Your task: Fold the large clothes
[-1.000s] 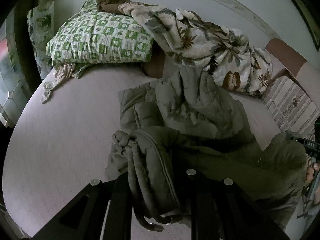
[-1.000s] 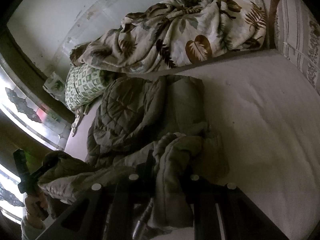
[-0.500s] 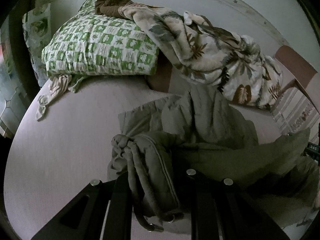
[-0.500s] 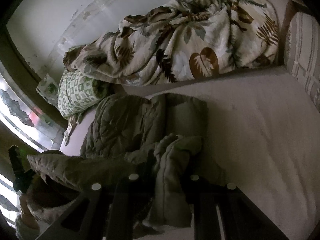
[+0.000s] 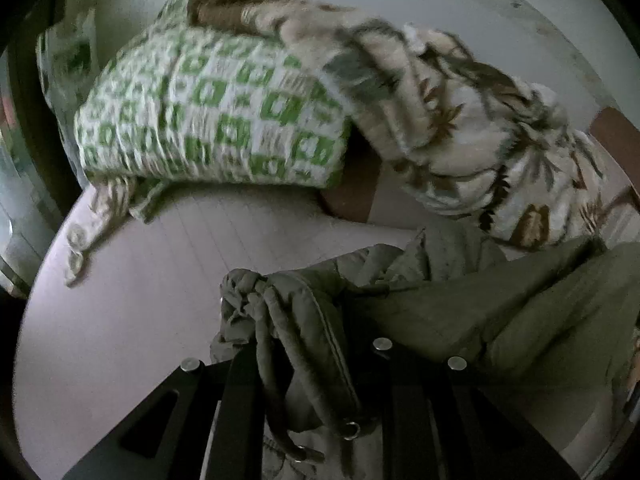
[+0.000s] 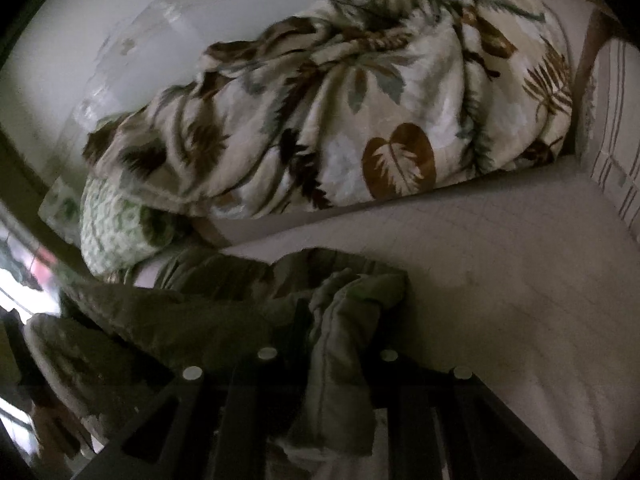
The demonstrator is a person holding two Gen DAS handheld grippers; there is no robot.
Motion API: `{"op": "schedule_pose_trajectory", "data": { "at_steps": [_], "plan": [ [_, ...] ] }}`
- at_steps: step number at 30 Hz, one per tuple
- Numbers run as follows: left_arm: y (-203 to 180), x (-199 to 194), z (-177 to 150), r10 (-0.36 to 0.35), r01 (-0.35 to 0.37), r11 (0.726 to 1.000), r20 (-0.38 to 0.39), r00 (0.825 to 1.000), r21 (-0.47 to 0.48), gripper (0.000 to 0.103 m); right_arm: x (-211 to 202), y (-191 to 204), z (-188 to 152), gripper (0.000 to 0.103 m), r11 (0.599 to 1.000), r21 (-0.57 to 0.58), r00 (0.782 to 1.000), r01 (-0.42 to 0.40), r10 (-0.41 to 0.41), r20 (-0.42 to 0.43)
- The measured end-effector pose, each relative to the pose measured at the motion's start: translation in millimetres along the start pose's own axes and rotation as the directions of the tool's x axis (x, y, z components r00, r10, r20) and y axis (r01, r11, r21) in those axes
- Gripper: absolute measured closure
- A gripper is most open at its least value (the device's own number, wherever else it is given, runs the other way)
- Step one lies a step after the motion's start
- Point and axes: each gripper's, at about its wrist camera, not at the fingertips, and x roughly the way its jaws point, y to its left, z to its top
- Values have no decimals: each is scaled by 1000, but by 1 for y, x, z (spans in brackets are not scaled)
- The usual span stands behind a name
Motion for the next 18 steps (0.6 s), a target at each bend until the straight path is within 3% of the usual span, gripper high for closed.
{"op": "schedule_pose_trajectory", "data": {
  "at_steps": [8, 18],
  "plan": [
    [-6, 78, 0, 112, -108, 992, -55, 992, 60, 86, 83, 1, 12, 86, 998, 36, 997, 48, -46, -61],
    [3, 133, -4, 130, -124, 991, -122, 984, 52, 85, 151, -15, 16, 86, 994, 71, 987, 82, -71, -141]
  ]
}}
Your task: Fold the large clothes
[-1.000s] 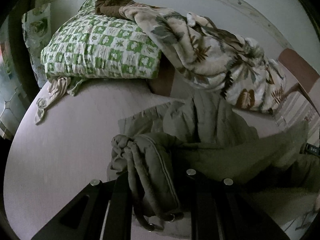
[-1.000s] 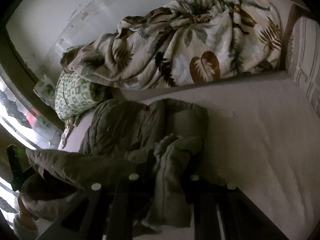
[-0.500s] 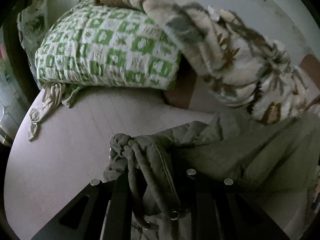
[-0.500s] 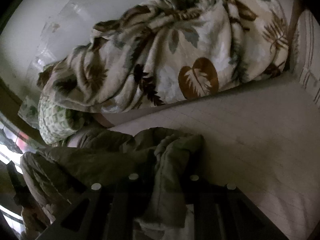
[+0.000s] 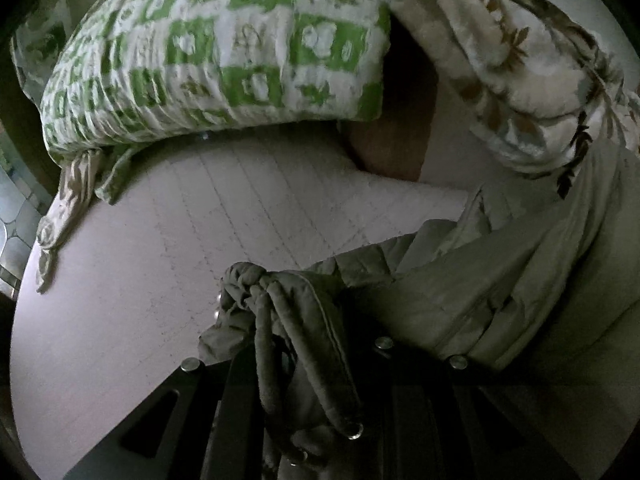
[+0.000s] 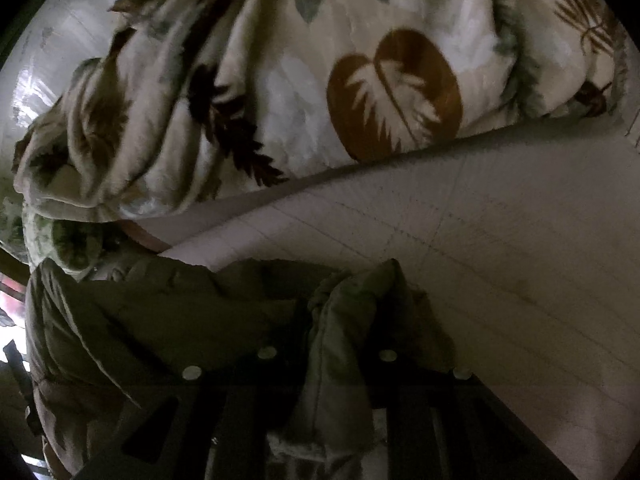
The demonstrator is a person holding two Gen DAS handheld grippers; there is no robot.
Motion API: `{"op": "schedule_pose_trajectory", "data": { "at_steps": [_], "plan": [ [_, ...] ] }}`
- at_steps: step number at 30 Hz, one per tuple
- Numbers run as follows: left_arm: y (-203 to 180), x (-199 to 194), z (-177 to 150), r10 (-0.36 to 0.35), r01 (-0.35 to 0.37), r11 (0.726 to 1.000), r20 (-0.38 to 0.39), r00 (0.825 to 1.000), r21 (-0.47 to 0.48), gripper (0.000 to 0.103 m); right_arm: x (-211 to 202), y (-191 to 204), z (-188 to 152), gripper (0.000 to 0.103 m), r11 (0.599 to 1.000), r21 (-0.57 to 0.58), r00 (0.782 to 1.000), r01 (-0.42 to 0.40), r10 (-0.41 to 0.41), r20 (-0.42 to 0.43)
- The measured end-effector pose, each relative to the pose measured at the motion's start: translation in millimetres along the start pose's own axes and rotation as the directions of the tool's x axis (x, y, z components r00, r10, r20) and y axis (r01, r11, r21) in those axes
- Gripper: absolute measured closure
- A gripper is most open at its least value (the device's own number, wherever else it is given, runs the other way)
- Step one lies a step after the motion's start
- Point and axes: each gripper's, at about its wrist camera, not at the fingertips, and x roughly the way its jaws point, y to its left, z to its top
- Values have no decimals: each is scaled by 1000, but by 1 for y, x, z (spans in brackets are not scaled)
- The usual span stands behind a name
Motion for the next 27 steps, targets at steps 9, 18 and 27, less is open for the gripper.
{"op": "schedule_pose_trajectory", "data": {
  "at_steps": [9, 18, 27],
  "plan": [
    [-5, 4, -4, 22, -22, 1000, 5, 1000, 3, 83, 8, -4, -8, 84, 1000, 11, 1000, -22, 22, 14],
    [6, -45, 7, -66, 68, 994, 23, 998, -91, 66, -32, -11, -5, 60, 988, 79, 990, -135, 131, 53],
    [11, -101, 22, -84, 99, 987, 121, 989, -124, 21, -84, 2, -9, 0, 984, 19, 978, -177, 174, 114]
  ]
}}
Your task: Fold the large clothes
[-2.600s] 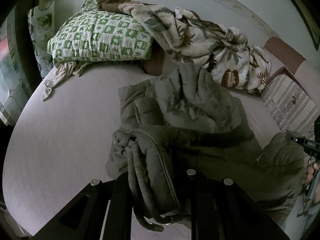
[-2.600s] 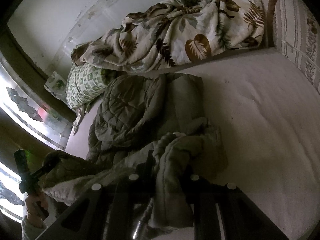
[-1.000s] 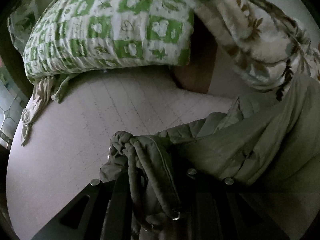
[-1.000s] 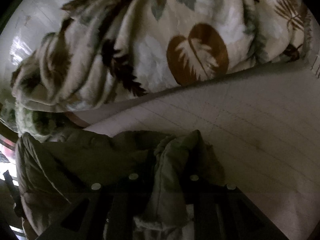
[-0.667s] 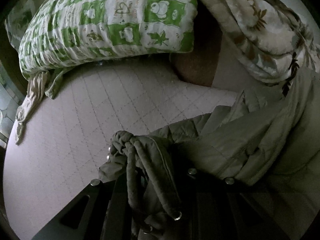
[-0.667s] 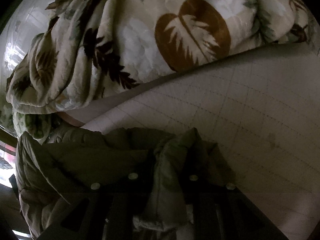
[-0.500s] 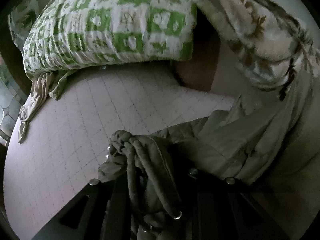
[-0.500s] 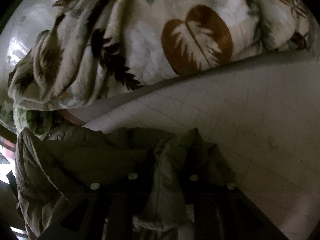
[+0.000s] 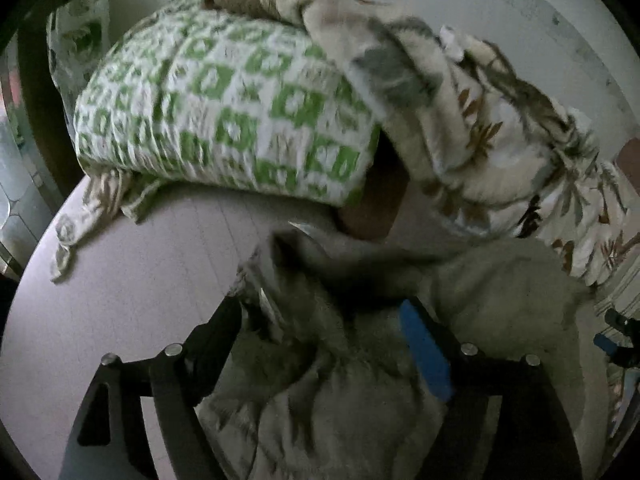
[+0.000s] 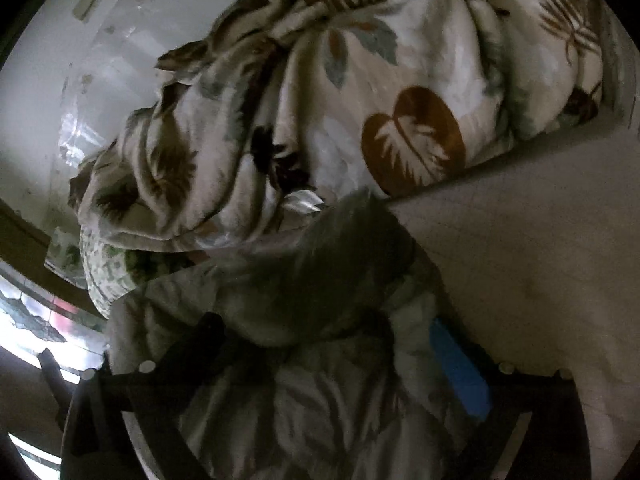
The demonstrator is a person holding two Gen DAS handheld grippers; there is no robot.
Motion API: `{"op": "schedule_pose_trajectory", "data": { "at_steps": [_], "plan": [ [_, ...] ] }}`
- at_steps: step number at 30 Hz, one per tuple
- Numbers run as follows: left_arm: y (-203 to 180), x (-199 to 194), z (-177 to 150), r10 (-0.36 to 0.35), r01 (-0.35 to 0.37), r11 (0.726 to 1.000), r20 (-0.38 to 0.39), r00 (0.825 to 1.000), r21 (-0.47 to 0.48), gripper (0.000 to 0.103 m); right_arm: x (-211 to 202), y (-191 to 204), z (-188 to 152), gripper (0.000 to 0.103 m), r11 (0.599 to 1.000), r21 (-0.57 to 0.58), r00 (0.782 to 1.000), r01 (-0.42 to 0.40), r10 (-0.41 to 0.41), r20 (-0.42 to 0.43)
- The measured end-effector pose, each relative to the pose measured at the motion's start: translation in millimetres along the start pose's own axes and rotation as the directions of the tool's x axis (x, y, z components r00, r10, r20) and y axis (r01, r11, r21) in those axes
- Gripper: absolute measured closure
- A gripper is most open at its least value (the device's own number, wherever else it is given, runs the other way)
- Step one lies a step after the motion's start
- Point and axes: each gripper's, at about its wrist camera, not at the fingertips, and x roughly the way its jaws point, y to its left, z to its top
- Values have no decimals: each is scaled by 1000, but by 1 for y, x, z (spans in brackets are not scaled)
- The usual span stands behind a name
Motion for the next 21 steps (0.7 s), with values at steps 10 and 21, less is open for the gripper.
{"op": "schedule_pose_trajectory", "data": {
  "at_steps": [10, 21],
  "plan": [
    [-47, -50, -42, -75, 75, 985, -6, 997, 153, 21, -30, 25, -43, 0, 996, -88, 1000, 3, -5, -22],
    [-110, 11, -75, 115, -67, 932, -118, 986, 355, 19, 8, 52, -79, 0, 920, -324, 961, 222, -262, -84]
  ]
}}
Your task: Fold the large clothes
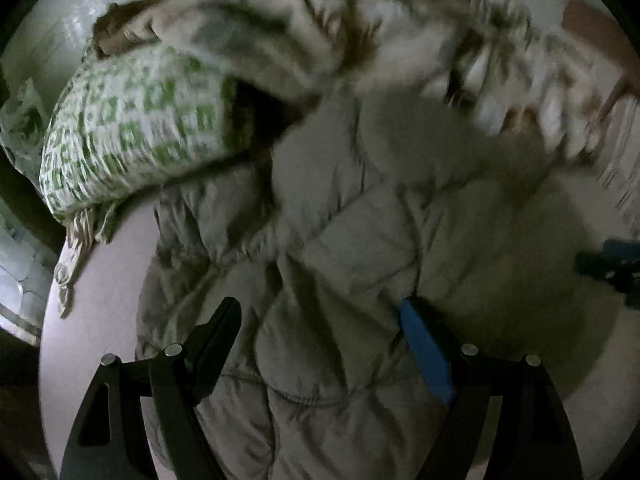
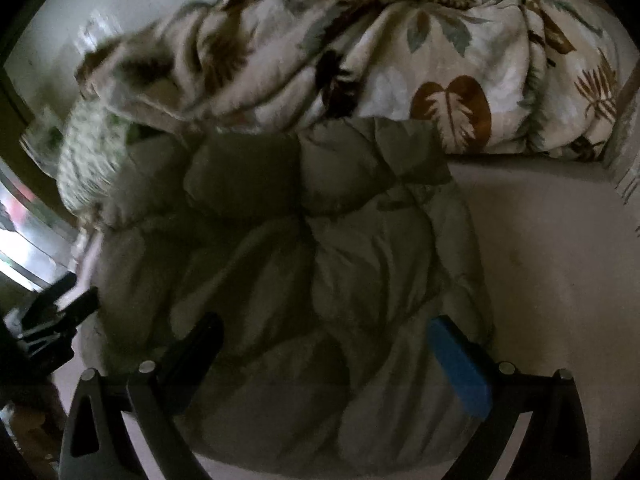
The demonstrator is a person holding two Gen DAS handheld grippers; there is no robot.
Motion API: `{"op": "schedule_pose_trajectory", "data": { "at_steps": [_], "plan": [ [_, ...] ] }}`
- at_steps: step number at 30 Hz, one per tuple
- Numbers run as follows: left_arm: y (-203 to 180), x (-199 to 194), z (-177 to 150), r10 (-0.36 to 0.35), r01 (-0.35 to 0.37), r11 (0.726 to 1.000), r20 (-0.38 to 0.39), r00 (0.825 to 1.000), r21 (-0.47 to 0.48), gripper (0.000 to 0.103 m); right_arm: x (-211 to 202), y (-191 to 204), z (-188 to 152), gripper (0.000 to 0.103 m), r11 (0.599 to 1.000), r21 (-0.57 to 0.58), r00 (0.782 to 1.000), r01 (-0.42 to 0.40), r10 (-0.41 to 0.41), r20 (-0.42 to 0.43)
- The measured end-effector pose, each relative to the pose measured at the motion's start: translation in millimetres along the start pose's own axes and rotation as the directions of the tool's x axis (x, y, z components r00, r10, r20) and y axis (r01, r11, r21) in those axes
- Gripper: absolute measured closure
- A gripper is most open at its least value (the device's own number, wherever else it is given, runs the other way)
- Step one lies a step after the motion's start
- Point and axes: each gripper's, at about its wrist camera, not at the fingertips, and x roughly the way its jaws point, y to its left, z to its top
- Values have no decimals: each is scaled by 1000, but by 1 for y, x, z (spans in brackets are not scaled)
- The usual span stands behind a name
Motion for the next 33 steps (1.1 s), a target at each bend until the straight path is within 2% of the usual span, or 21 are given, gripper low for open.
{"op": "schedule_pose_trajectory", "data": {
  "at_steps": [2, 4, 6, 12, 16, 20, 23, 29, 33],
  "plan": [
    [-2, 22, -5, 9, -9, 1000, -66, 998, 5, 15, 15, -2, -4, 0, 998, -19, 998, 57, -58, -34],
    [-2, 32, -10, 31, -31, 1000, -48, 998, 6, 8, 29, -9, -8, 0, 998, -18, 996, 62, -63, -70],
    [-4, 38, -12, 54, -53, 998, -39, 998, 17, 6, 43, -15, -12, 0, 998, -12, 996, 54, -55, -77],
    [9, 50, -8, 20, -21, 999, -60, 998, -24, 1, 66, -23, -15, 0, 998, -23, 995, 61, -62, -73],
    [19, 29, -14, 8, -9, 999, -22, 1000, -46, 2, 53, -23, -11, 0, 998, -17, 994, 57, -58, -90],
    [33, 0, -27, -14, 15, 998, 25, 1000, -65, 2, 28, -34, -13, 0, 999, 48, 999, -1, 3, -51],
    [42, -20, -40, 4, -1, 998, 55, 998, -61, 2, 9, -39, -24, 0, 997, 66, 999, -37, 39, -22],
    [58, -36, -58, 28, -22, 996, 72, 997, -89, 2, -19, -18, -56, 0, 997, 18, 997, -70, 69, 21],
    [65, -32, -68, 33, -27, 993, 52, 998, -111, 2, -20, 6, -73, 0, 998, -43, 999, -45, 46, 15]
  ]
}}
